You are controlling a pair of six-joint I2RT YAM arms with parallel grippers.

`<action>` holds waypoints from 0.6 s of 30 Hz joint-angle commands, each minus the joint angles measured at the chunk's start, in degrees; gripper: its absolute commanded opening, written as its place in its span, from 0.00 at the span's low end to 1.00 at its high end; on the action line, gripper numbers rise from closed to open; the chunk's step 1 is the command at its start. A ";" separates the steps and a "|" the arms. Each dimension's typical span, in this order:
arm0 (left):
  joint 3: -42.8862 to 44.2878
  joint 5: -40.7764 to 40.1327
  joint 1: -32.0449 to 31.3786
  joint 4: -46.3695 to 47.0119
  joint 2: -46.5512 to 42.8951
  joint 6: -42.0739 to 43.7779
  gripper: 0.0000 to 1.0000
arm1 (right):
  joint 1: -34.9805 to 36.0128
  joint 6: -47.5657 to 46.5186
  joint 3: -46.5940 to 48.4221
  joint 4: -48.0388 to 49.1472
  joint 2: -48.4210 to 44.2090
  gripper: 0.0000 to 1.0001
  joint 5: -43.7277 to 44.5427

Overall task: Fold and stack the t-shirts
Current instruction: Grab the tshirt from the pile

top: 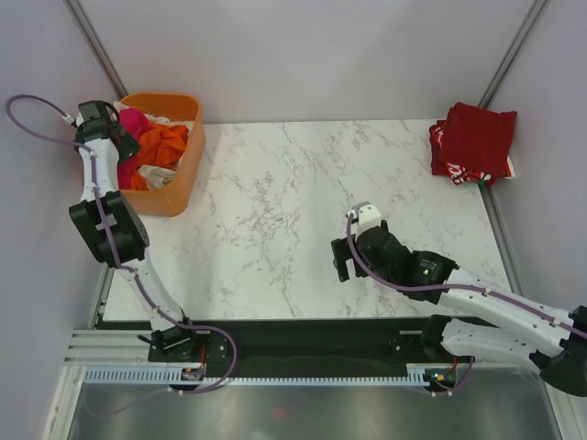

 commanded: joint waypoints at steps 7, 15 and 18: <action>3.50 -0.01 0.28 0.78 3.25 -2.04 0.40 | 0.13 -0.10 0.22 0.95 1.70 0.98 1.83; 3.59 0.24 0.11 0.69 -1.40 -2.48 0.02 | 0.13 -0.46 0.31 1.74 3.55 0.98 2.01; 5.61 3.31 -0.68 0.69 -5.69 -2.56 0.02 | 0.13 -0.63 0.40 2.17 3.99 0.98 1.92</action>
